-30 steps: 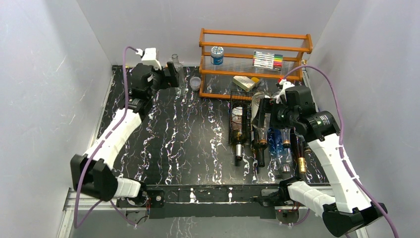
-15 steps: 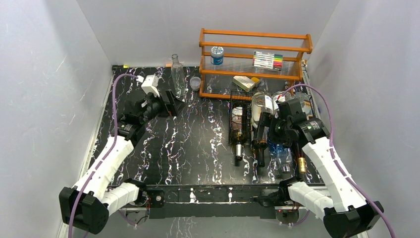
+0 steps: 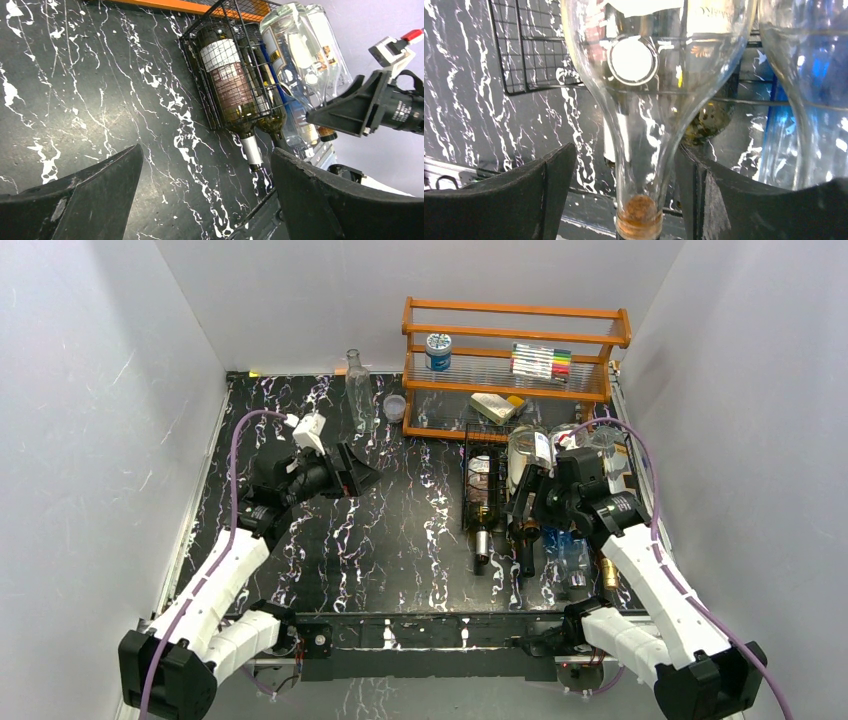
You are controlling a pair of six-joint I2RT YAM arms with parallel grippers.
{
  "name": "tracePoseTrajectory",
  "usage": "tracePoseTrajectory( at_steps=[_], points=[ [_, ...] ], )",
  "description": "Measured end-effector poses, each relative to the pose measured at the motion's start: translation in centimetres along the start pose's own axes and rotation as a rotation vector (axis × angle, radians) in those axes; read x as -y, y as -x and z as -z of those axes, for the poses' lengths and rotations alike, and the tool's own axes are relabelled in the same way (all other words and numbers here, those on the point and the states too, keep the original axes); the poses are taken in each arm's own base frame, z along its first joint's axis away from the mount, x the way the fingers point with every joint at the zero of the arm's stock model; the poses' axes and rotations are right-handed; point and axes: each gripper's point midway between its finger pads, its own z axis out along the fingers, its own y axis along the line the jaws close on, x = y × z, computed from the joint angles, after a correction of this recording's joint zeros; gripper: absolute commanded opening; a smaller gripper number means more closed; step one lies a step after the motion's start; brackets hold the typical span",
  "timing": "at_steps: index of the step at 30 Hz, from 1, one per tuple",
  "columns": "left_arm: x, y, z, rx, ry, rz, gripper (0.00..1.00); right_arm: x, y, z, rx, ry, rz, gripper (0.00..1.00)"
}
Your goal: Take the wine bottle off the wine rack
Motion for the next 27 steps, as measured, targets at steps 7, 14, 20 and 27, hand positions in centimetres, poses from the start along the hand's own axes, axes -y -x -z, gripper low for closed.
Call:
tracePoseTrajectory(
  at_steps=[7,14,20,27],
  points=[
    [0.9,-0.3,0.5,-0.003,-0.039,0.022,0.98,0.1,0.0,-1.6,0.021,0.009,-0.041,0.72],
    [1.5,-0.3,0.8,-0.003,-0.060,0.025,0.98,0.7,-0.7,-2.6,0.020,0.004,-0.078,0.63],
    [1.6,-0.4,0.9,-0.006,-0.065,0.030,0.98,0.6,-0.5,-2.5,0.047,0.015,-0.095,0.45],
    [1.8,-0.4,0.9,-0.011,-0.071,0.049,0.98,0.2,-0.5,-2.2,0.060,0.036,-0.126,0.26]
  ],
)
